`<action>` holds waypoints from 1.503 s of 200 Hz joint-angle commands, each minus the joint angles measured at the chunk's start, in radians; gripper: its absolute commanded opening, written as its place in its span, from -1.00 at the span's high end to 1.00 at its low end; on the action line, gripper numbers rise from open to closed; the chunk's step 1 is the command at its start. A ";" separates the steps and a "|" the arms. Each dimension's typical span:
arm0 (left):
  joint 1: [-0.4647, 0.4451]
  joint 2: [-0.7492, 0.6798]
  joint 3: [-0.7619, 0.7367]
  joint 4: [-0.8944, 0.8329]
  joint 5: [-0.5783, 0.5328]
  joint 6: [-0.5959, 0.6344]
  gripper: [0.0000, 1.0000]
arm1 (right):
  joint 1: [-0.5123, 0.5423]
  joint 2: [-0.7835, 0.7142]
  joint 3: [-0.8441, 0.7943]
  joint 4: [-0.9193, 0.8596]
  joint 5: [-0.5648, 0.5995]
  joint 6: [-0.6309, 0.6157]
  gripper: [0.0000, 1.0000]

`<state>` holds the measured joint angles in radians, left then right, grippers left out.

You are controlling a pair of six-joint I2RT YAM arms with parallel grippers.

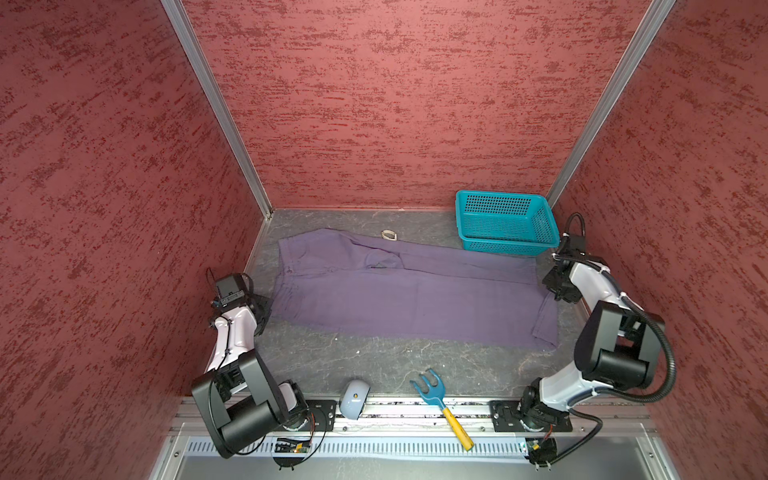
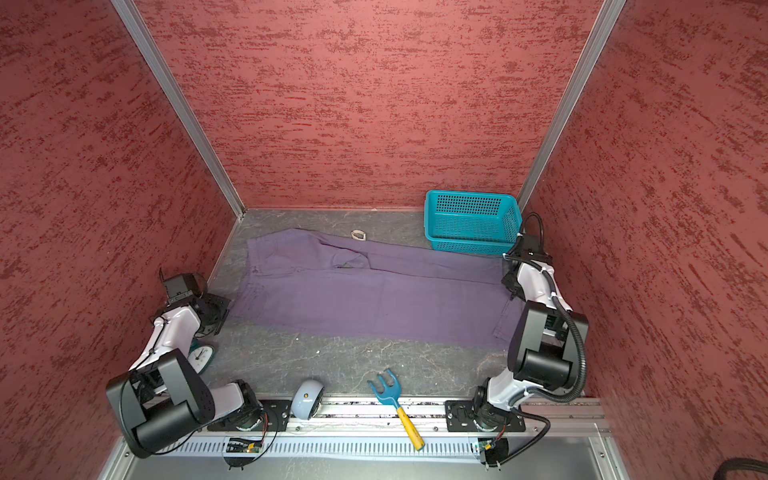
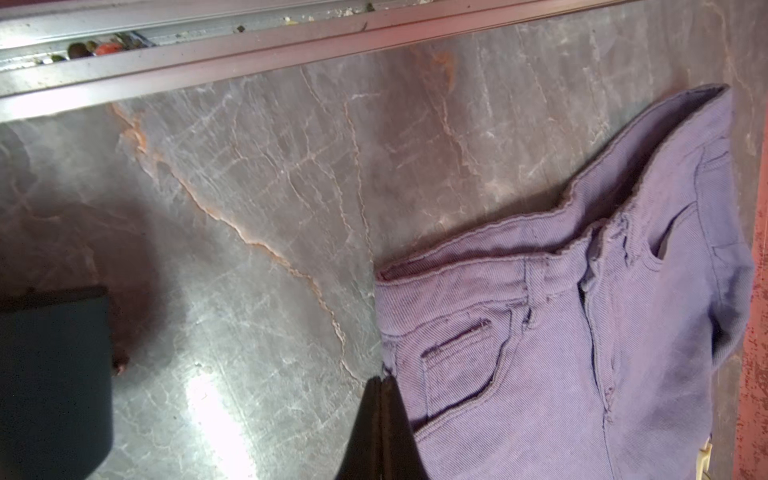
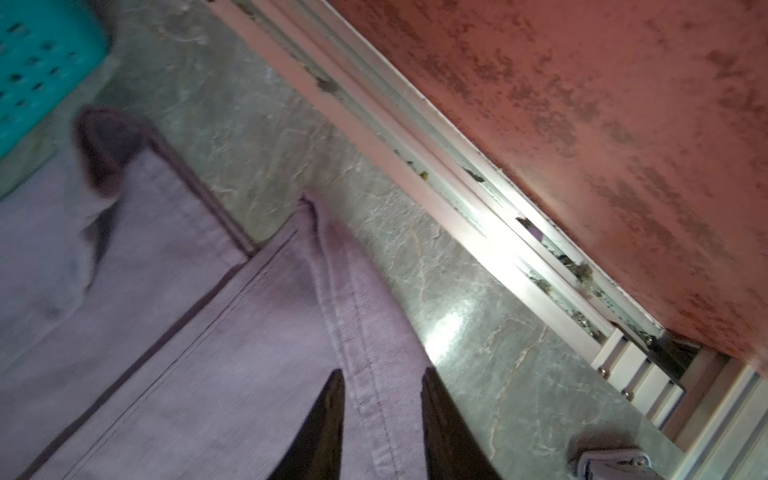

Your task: Fold and stack the trousers

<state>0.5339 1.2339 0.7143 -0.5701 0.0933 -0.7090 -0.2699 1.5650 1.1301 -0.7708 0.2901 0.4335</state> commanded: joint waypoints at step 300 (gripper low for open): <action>-0.174 0.010 0.129 -0.124 -0.054 0.012 0.15 | 1.346 0.124 -0.277 0.239 -0.199 0.182 0.40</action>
<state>0.4343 1.2072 0.7822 -0.6804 0.0643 -0.7033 1.0599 1.6886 0.9112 -0.4229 0.1101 0.5549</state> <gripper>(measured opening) 0.403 0.298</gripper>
